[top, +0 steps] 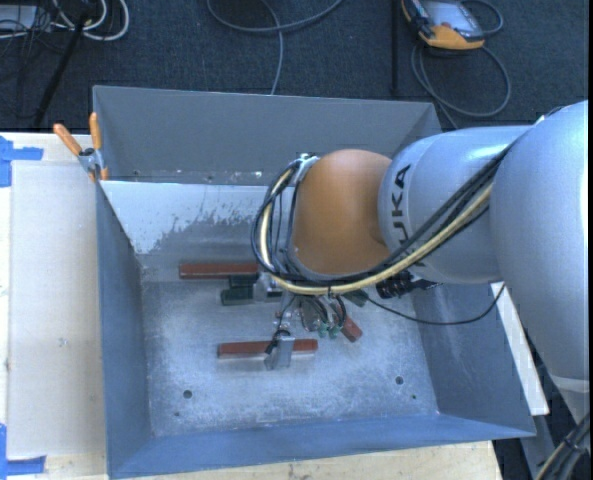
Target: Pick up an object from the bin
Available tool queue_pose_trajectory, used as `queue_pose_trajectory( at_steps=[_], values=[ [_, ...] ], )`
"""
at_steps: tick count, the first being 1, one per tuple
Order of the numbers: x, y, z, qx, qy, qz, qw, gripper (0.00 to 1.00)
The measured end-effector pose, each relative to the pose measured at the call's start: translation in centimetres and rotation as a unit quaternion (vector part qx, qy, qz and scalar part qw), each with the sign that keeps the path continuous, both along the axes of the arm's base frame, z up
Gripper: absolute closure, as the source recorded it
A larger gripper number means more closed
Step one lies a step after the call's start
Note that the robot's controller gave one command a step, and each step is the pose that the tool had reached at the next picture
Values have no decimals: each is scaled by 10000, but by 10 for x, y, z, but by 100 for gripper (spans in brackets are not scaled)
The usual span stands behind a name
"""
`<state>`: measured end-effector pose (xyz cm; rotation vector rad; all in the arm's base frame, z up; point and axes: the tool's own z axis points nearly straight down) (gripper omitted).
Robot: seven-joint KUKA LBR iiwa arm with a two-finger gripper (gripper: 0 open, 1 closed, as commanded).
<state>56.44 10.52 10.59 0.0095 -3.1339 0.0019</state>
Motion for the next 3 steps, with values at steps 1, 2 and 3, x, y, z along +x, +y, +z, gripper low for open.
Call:
queue_pose_trajectory(
  at_steps=[1,2,3],
  values=[
    [-18,-5,25,1,-21,-588,9983,0],
    [-11,-13,-37,1,-28,-347,9994,0],
    [-29,-12,-36,1,-22,-920,9958,100]
  ],
)
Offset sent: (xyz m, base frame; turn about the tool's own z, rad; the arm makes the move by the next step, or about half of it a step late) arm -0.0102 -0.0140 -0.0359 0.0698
